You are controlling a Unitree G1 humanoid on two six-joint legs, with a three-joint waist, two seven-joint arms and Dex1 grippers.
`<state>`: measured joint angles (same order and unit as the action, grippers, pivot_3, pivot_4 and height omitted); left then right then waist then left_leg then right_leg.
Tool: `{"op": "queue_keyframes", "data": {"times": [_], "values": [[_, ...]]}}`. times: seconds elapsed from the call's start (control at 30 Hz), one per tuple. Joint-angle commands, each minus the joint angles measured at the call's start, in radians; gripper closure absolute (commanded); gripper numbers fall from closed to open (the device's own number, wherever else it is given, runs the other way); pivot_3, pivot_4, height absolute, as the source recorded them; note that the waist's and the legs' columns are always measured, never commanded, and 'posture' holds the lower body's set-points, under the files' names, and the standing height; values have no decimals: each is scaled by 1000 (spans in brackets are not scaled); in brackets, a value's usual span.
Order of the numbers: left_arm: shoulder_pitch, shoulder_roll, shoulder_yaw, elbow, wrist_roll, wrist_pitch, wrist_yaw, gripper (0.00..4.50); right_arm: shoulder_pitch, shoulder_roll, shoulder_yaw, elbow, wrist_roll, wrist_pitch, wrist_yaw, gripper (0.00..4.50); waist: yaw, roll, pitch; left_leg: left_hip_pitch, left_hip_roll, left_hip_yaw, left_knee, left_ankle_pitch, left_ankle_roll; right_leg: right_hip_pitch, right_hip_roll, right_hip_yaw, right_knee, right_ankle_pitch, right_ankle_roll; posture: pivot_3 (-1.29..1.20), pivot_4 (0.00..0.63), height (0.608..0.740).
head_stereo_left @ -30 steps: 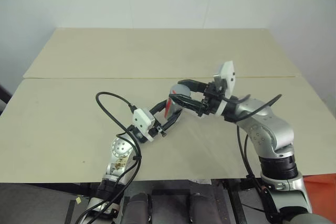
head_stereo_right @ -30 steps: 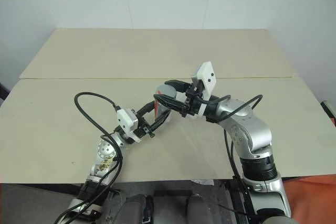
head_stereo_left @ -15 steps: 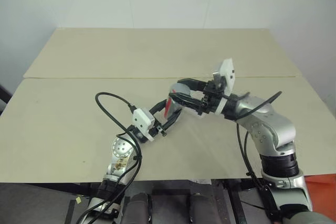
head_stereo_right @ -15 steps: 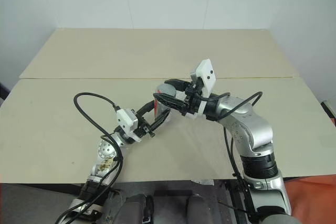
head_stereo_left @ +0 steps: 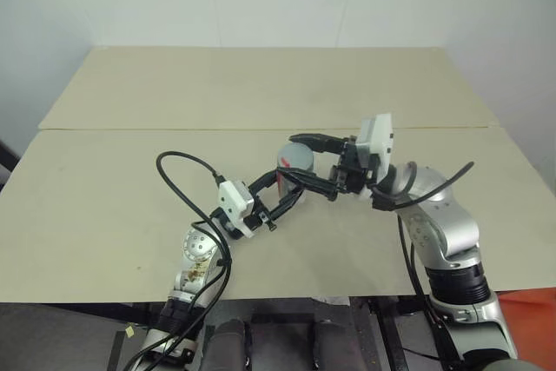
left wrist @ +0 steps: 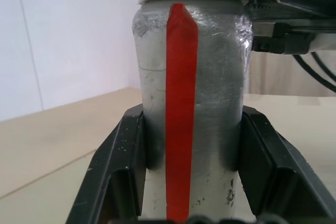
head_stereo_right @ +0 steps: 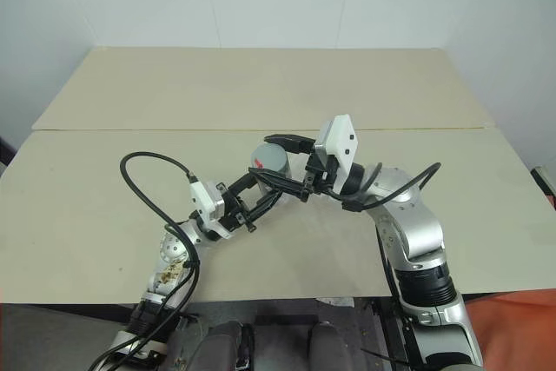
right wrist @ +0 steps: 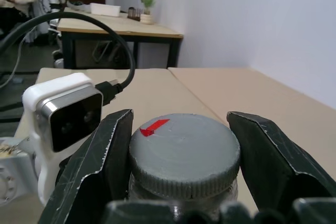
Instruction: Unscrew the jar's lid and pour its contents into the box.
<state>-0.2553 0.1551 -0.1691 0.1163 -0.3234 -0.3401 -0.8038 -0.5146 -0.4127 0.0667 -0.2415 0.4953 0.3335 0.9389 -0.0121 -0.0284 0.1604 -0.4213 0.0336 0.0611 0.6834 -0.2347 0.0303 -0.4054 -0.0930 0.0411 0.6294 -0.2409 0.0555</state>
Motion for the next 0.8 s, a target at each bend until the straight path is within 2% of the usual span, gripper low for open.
{"op": "queue_keyframes", "data": {"times": [0.03, 0.23, 0.57, 0.8], "values": [[13, 22, -16, -54, -39, 46, -57, 2454, -53, -26, -41, 13, 60, -19, 79, 1319, 0, 0, 0, 0, 0, 0, 0, 0, 0, 0, 0, 0, 0, 0, 0, 0, 150, 740], [21, 65, -18, -93, -77, 102, -124, 2454, -122, -66, -21, 140, 71, -9, 217, 1319, -1, 0, 0, 0, 0, 0, 0, 0, 0, 0, 0, 0, 0, 0, 0, 0, 150, 740], [25, 75, -24, -81, -68, 91, -156, 2454, -189, -63, -25, 237, 121, 91, 299, 1319, 0, 0, 0, 0, 0, 0, 0, 0, 0, 0, 0, 0, 0, 0, 0, 0, 150, 740], [36, 80, -30, -96, -93, 118, -205, 2454, -178, -32, -46, 264, 132, -28, 383, 1319, 0, 0, 0, 0, 0, 0, 0, 0, 0, 0, 0, 0, 0, 0, 0, 0, 150, 740]]}}
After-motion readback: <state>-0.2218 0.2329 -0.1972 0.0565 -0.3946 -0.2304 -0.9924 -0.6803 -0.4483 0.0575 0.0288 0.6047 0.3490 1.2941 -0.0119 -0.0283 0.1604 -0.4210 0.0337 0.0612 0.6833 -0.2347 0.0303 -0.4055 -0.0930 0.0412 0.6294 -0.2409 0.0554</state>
